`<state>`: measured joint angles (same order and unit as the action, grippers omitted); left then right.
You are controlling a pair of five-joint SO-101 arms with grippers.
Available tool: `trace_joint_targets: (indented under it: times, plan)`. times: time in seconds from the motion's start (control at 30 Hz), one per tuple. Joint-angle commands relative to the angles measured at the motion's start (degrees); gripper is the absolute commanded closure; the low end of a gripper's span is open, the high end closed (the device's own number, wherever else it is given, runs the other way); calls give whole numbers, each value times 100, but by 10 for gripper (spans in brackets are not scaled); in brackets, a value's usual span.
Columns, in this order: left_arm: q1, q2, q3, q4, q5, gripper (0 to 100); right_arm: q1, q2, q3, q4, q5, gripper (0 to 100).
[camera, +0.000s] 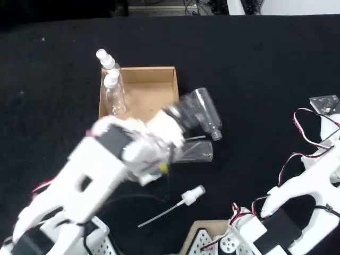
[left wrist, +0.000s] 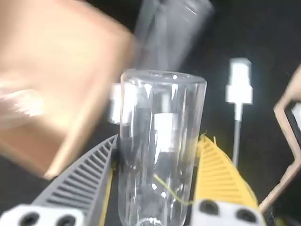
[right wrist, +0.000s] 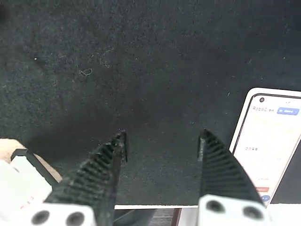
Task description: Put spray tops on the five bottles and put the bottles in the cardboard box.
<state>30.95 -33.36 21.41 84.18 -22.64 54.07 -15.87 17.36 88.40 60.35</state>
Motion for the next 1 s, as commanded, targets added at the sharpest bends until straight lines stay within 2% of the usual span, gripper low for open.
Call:
trace_joint_targets:
  times: [0.0, 0.2, 0.27, 0.37, 0.5, 0.6, 0.67, 0.8, 0.97]
  plan:
    - [-796, -677, -1675, 862, -79, 802, -185, -22, -13, -53, 35, 783]
    - [-2009, -809, -2299, 1248, 79, 802, -738, -31, -13, -53, -9, 783]
    - [-2589, -818, -2352, 1222, 220, 802, -941, -31, -40, -9, -264, 783]
    - [-3732, -809, -2325, 1125, 343, 802, -1354, -127, -48, 185, -519, 783]
    - [-5578, -747, -2141, 765, 686, 802, -2022, -769, -13, 536, -721, 783]
    - [-6774, -756, -1657, 308, 976, 802, -2734, -1446, 4, 730, -1125, 783]
    - [-7336, -738, -1165, 9, 1099, 802, -3402, -1824, 154, 765, -1433, 783]
    - [-7978, -738, 330, -791, 1275, 802, -4976, -2176, 637, 659, -1960, 786]
    - [-8057, -738, 2026, -1776, 1767, 800, -6585, -2229, 1068, 589, -1925, 784]
